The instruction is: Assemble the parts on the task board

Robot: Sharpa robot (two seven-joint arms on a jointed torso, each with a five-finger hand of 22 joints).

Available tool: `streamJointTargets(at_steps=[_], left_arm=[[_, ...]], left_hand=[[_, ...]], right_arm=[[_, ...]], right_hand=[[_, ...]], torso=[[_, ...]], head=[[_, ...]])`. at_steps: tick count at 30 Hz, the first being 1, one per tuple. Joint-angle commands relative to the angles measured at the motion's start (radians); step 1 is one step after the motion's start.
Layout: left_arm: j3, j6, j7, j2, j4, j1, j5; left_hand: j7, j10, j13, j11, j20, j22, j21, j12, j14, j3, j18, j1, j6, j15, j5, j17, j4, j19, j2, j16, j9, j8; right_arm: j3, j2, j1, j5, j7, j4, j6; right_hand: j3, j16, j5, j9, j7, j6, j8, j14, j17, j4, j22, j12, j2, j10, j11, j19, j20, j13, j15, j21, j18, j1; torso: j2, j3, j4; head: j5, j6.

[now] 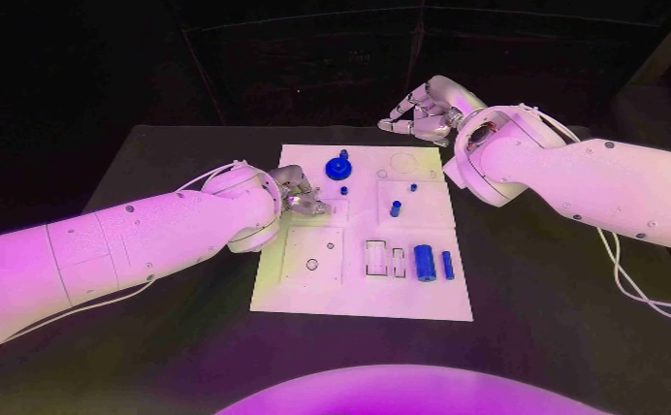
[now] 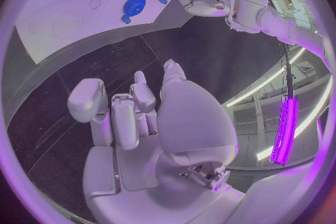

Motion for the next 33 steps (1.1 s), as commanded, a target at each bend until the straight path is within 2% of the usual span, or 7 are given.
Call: streamJointTargets(at_steps=[1, 7, 15, 19, 23, 28, 33], left_arm=[[0.000, -0.018, 0.003, 0.001, -0.001, 0.001, -0.001], [0.000, -0.022, 0.003, 0.000, -0.002, 0.001, -0.001], [0.000, -0.020, 0.003, -0.002, -0.001, 0.001, 0.000], [0.001, -0.020, 0.004, -0.003, -0.001, 0.001, 0.008], [0.001, -0.019, 0.006, -0.003, -0.001, 0.001, 0.013], [0.001, -0.021, 0.007, -0.003, -0.001, 0.001, 0.015], [0.001, -0.027, 0.010, -0.003, -0.002, 0.001, 0.015]], left_hand=[[0.003, 0.002, 0.001, 0.000, -0.005, 0.083, 0.004, 0.006, 0.104, -0.013, -0.006, -0.010, 0.005, -0.008, -0.001, 0.263, 0.008, 0.018, 0.001, 0.003, -0.002, -0.007], [0.003, 0.003, 0.003, 0.000, -0.005, 0.086, 0.006, 0.009, 0.104, -0.031, -0.006, -0.015, 0.007, -0.008, 0.000, 0.263, 0.025, 0.019, 0.002, 0.003, -0.004, -0.008], [0.003, 0.003, 0.004, 0.000, -0.006, 0.087, 0.006, 0.010, 0.104, -0.048, -0.007, -0.016, 0.009, -0.008, 0.000, 0.263, 0.035, 0.020, -0.003, 0.003, -0.006, -0.009], [0.003, 0.003, 0.005, 0.000, -0.005, 0.087, 0.006, 0.011, 0.104, -0.058, -0.007, -0.019, 0.010, -0.008, 0.000, 0.263, 0.045, 0.020, -0.004, 0.003, -0.007, -0.010], [0.003, 0.004, 0.006, 0.000, -0.005, 0.088, 0.007, 0.012, 0.104, -0.065, -0.007, -0.019, 0.010, -0.008, 0.000, 0.263, 0.049, 0.020, -0.006, 0.003, -0.007, -0.010], [0.003, 0.003, 0.006, 0.000, -0.005, 0.089, 0.007, 0.012, 0.104, -0.077, -0.007, -0.019, 0.011, -0.008, 0.000, 0.263, 0.057, 0.020, -0.008, 0.003, -0.008, -0.011], [0.003, 0.003, 0.007, 0.001, -0.005, 0.090, 0.006, 0.014, 0.104, -0.110, -0.007, -0.026, 0.014, -0.007, -0.001, 0.263, 0.081, 0.021, -0.012, 0.003, -0.010, -0.012]], right_arm=[[0.001, 0.001, 0.002, -0.001, 0.000, 0.000, -0.001], [0.001, 0.002, 0.002, -0.001, -0.001, -0.001, 0.000], [0.001, 0.003, 0.002, -0.001, -0.002, -0.004, 0.003], [0.001, 0.004, 0.002, 0.001, -0.002, -0.007, 0.005], [0.001, 0.004, 0.002, 0.002, -0.002, -0.009, 0.006], [0.001, 0.005, 0.002, 0.003, -0.002, -0.010, 0.006], [0.001, 0.006, 0.002, 0.003, -0.002, -0.011, 0.007]], right_hand=[[-0.006, -0.003, 0.006, -0.001, 0.001, 0.000, 0.006, 0.062, 0.067, 0.002, 0.000, 0.002, 0.003, -0.002, -0.003, 0.000, -0.002, 0.002, -0.007, -0.003, 0.005, 0.009], [-0.006, -0.004, 0.006, -0.001, 0.001, 0.001, 0.006, 0.062, 0.066, 0.002, 0.000, 0.001, 0.003, -0.002, -0.004, -0.001, -0.002, 0.001, -0.007, -0.004, 0.006, 0.009], [-0.006, -0.004, 0.006, -0.001, 0.001, 0.001, 0.007, 0.062, 0.066, 0.002, 0.000, 0.001, 0.003, -0.002, -0.004, -0.001, -0.002, 0.001, -0.007, -0.004, 0.006, 0.009], [-0.006, -0.004, 0.006, -0.001, 0.001, 0.001, 0.007, 0.062, 0.066, 0.002, 0.000, 0.001, 0.003, -0.002, -0.004, -0.001, -0.002, 0.001, -0.007, -0.004, 0.006, 0.009], [-0.007, -0.004, 0.006, -0.001, 0.000, 0.002, 0.007, 0.062, 0.065, 0.002, 0.000, 0.001, 0.003, -0.003, -0.004, -0.001, -0.002, 0.000, -0.007, -0.004, 0.006, 0.010], [-0.007, -0.004, 0.006, -0.001, 0.000, 0.002, 0.007, 0.062, 0.066, 0.002, 0.000, 0.001, 0.003, -0.002, -0.004, 0.000, -0.002, 0.001, -0.007, -0.004, 0.005, 0.009], [-0.007, -0.004, 0.006, -0.001, 0.000, 0.002, 0.007, 0.062, 0.066, 0.002, 0.000, 0.001, 0.003, -0.002, -0.004, 0.000, -0.002, 0.001, -0.007, -0.004, 0.005, 0.009]], torso=[[0.000, 0.0000, 0.0002], [0.001, 0.0000, -0.0009], [0.000, -0.0002, 0.0006], [0.001, -0.0011, 0.0022], [0.000, 0.0008, -0.0006], [0.000, 0.0000, -0.0001], [0.000, 0.0005, 0.0006]], head=[[0.000, 0.000], [-0.001, 0.000], [-0.002, -0.001], [-0.008, 0.001], [-0.005, -0.001], [-0.004, -0.001], [-0.004, -0.001]])
